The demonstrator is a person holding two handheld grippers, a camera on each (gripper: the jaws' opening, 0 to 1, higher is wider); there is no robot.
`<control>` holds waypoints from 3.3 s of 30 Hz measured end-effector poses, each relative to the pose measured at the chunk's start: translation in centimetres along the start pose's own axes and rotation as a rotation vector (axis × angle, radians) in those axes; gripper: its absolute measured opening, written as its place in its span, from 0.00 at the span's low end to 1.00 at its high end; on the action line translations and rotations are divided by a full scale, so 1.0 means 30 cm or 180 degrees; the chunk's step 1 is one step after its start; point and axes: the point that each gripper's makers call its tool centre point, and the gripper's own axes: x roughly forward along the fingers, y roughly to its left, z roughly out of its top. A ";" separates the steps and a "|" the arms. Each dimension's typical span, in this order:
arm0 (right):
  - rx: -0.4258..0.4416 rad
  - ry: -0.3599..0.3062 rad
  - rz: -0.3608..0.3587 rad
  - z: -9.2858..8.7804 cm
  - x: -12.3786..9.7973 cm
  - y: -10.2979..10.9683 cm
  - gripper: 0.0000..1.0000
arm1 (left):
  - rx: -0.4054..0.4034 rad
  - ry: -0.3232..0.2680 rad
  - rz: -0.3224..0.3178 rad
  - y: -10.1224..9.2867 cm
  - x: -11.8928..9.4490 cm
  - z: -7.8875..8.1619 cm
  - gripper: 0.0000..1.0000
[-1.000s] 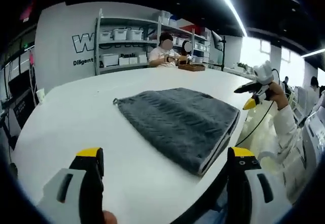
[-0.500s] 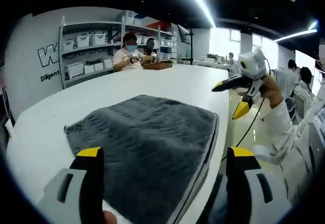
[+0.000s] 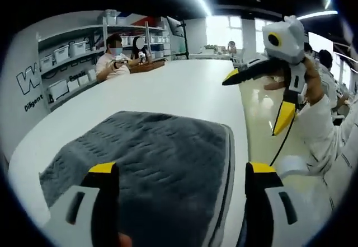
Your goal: Open the folded towel by lifting each exposed corner and separating the folded layers until the towel lies flat within the target outline without major curled edges
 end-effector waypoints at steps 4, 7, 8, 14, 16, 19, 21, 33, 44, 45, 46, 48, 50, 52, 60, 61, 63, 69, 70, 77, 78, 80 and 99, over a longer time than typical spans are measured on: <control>-0.0025 0.0003 -0.0041 -0.002 -0.011 -0.007 0.99 | 0.0043 -0.0008 -0.0103 -0.047 0.051 0.001 0.87; -0.0026 -0.0030 -0.0025 0.005 -0.012 -0.005 0.99 | 0.0073 -0.0065 -0.0052 -0.056 0.074 0.013 0.81; -0.0041 -0.0023 -0.0021 0.004 -0.012 -0.003 0.99 | 0.0102 -0.0068 -0.0047 -0.064 0.080 0.015 0.79; -0.0071 -0.0052 -0.0007 0.012 -0.017 0.004 0.99 | 0.0189 -0.0115 -0.0140 -0.112 0.125 0.033 0.70; -0.0072 -0.0056 -0.0005 0.012 -0.018 0.004 0.99 | 0.0237 -0.0132 -0.0104 -0.115 0.144 0.038 0.65; -0.0073 -0.0072 -0.0006 0.014 -0.022 0.003 0.99 | 0.0325 -0.0121 -0.0121 -0.130 0.163 0.036 0.57; -0.0076 -0.0088 -0.0011 0.017 -0.026 0.003 0.99 | 0.0377 -0.0126 -0.0135 -0.141 0.171 0.034 0.52; -0.0058 -0.0124 -0.0013 0.020 -0.032 0.000 0.99 | 0.0374 -0.0324 -0.0049 -0.130 0.183 0.052 0.05; -0.0033 -0.0135 -0.0003 0.022 -0.030 0.000 0.98 | -0.0112 -0.0573 -0.0223 -0.112 0.181 0.067 0.02; -0.0031 -0.0130 -0.0006 0.021 -0.030 -0.001 0.98 | -0.0188 -0.0631 -0.0219 -0.106 0.179 0.078 0.02; -0.0030 -0.0125 -0.0008 0.020 -0.029 -0.002 0.98 | -0.0249 -0.0672 -0.0219 -0.102 0.177 0.086 0.02; -0.0025 -0.0127 -0.0004 0.020 -0.028 -0.002 0.98 | -0.0410 -0.0808 -0.0212 -0.088 0.161 0.102 0.02; -0.0023 -0.0129 -0.0002 0.021 -0.028 -0.002 0.98 | -0.0539 -0.0949 -0.0145 -0.055 0.141 0.121 0.02; -0.0023 -0.0124 0.0004 0.019 -0.027 -0.002 0.98 | -0.0647 -0.1045 -0.0109 -0.034 0.121 0.133 0.02; -0.0030 -0.0106 0.0013 0.016 -0.023 0.001 0.98 | -0.0908 -0.1436 0.0288 0.101 -0.002 0.177 0.02; -0.0032 -0.0103 0.0018 0.015 -0.022 0.002 0.98 | -0.0914 -0.1454 0.0308 0.110 -0.014 0.179 0.02; -0.0039 -0.0089 0.0020 0.013 -0.020 0.003 0.98 | -0.0937 -0.1501 0.0354 0.134 -0.044 0.182 0.02; -0.0039 -0.0077 0.0031 0.011 -0.016 0.007 0.97 | -0.0933 -0.1598 0.0606 0.211 -0.133 0.177 0.02; -0.0042 -0.0070 0.0034 0.009 -0.015 0.008 0.97 | -0.0931 -0.1619 0.0692 0.231 -0.154 0.174 0.02; -0.0048 -0.0055 0.0056 0.007 -0.009 0.011 0.97 | -0.0700 -0.1547 0.1254 0.346 -0.287 0.133 0.02; -0.0043 -0.0052 0.0057 0.006 -0.007 0.012 0.97 | -0.0655 -0.1512 0.1322 0.358 -0.301 0.126 0.02; -0.0043 -0.0045 0.0060 0.005 -0.005 0.013 0.97 | -0.0516 -0.1386 0.1472 0.383 -0.336 0.103 0.02; -0.0023 -0.0045 0.0161 0.012 0.032 0.033 0.96 | -0.0178 -0.0964 0.2369 0.540 -0.644 -0.079 0.02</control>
